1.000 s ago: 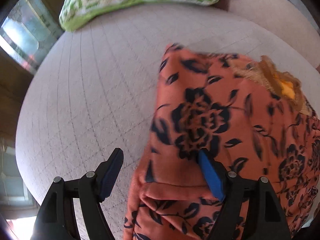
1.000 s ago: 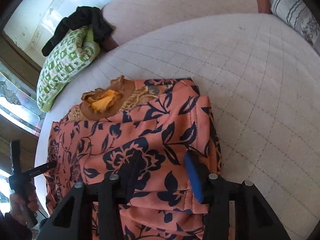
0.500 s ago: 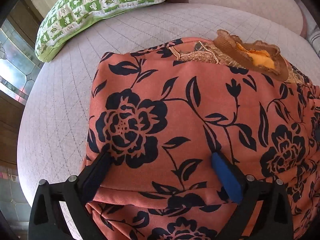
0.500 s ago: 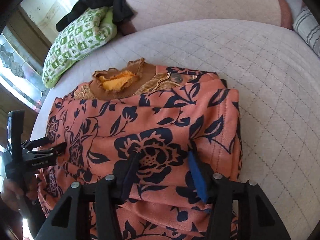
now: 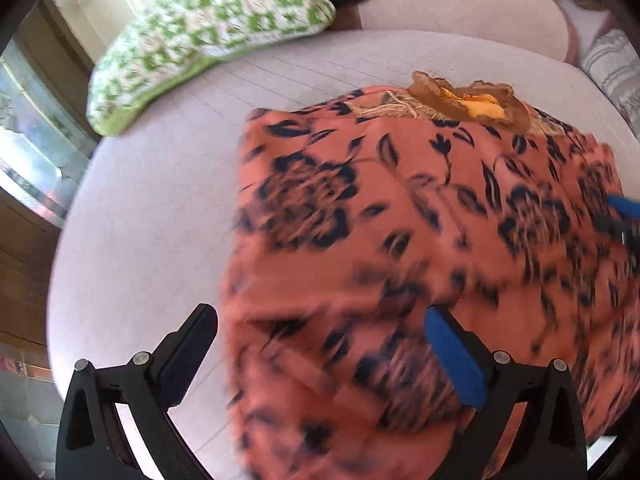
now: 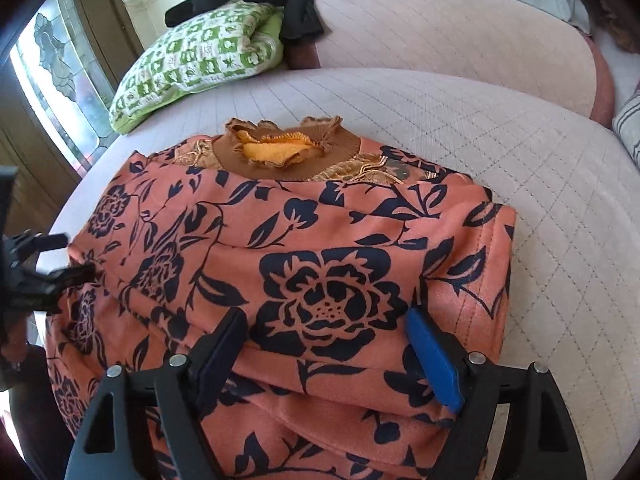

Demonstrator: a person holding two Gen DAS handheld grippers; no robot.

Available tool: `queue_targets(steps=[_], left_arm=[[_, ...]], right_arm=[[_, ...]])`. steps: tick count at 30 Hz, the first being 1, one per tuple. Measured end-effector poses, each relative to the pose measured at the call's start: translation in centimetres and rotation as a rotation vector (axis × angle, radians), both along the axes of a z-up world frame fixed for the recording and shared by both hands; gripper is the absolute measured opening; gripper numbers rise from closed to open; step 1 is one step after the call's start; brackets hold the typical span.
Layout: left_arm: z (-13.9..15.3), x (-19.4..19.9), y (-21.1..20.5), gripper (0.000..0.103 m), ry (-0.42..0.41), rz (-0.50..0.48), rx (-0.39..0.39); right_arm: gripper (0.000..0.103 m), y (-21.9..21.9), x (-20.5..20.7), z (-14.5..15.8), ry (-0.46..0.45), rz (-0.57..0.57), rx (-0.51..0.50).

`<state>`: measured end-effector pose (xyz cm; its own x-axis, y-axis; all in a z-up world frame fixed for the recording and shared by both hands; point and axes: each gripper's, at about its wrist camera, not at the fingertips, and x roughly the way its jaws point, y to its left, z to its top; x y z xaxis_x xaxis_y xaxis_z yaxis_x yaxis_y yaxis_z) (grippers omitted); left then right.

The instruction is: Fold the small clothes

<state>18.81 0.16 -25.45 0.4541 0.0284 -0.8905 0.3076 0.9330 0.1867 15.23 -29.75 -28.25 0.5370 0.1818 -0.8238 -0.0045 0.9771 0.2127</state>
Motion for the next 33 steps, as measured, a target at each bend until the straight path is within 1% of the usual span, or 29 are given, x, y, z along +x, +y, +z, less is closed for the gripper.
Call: queue_targets(steps=[2,5,7,9,10,11,12,13,15,18,20,22,23,24,25,26,28,29,31,33], left_arm=[[1.0,-2.0,2.4,0.103,-0.005,0.025,-0.024],[2.1,-5.2,6.8,0.103,0.049,0.1,-0.091],[2.0,-6.8,8.8,0.103,0.102,0.14,-0.123],[1.2,-8.6,10.7,0.103,0.144,0.185,-0.134],[0.9,-9.3,11.2,0.102,0.157,0.197,-0.137],[0.3,-10.3,11.6,0.099,0.176,0.198,-0.145],[-0.1,-11.0,11.7,0.084,0.193,0.189,-0.147],[-0.7,-11.6,11.5,0.066,0.212,0.173,-0.144],[-2.3,-12.9,10.9,0.049,0.267,0.13,-0.141],[-3.7,-14.3,11.2,0.049,0.317,0.142,-0.158],[-4.2,-15.2,11.7,0.052,0.347,0.16,-0.171],[-5.1,-15.9,11.9,0.07,0.412,0.154,-0.17],[-5.4,-16.1,12.0,0.074,0.424,0.149,-0.165],[-5.7,-16.3,12.1,0.079,0.43,0.145,-0.149],[-6.3,-15.8,11.9,0.081,0.431,0.144,-0.137],[-6.6,-15.7,11.8,0.082,0.43,0.144,-0.127],[-7.5,-15.2,11.4,0.082,0.443,0.143,-0.114],[-8.0,-15.1,11.2,0.082,0.458,0.14,-0.106],[-8.5,-15.0,10.4,0.082,0.469,0.12,-0.098],[-8.6,-15.0,9.6,0.082,0.452,0.085,-0.087]], right_arm=[[0.084,-0.4,-0.6,0.4,-0.016,-0.019,0.022],[0.084,-0.8,-1.9,1.1,-0.031,-0.05,0.04],[0.084,-1.1,-3.0,1.6,-0.039,-0.061,0.051],[0.084,-1.3,-4.1,2.1,-0.053,-0.064,0.06],[0.084,-1.3,-4.6,2.2,-0.057,-0.062,0.066],[0.084,-1.3,-5.4,2.4,-0.065,-0.058,0.07],[0.084,-1.4,-6.0,2.4,-0.073,-0.059,0.072],[0.084,-1.5,-6.9,2.4,-0.071,-0.068,0.077],[0.084,-1.7,-8.3,2.1,-0.053,-0.086,0.1],[0.084,-2.2,-11.3,2.0,-0.061,-0.102,0.136],[0.084,-2.8,-13.7,2.4,-0.043,-0.104,0.176],[0.084,-3.5,-16.0,2.6,0.001,-0.106,0.232],[0.084,-3.9,-17.4,2.8,0.031,-0.101,0.271],[0.084,-4.2,-18.7,3.0,0.072,-0.093,0.299],[0.084,-4.5,-19.8,3.1,0.129,-0.087,0.301],[0.084,-4.7,-20.8,3.2,0.19,-0.091,0.283],[0.085,-5.1,-22.3,3.4,0.26,-0.112,0.26],[0.085,-5.4,-23.1,3.2,0.295,-0.133,0.271],[0.085,-5.4,-23.8,2.6,0.34,-0.16,0.296],[0.085,-4.7,-24.2,1.3,0.373,-0.167,0.274]])
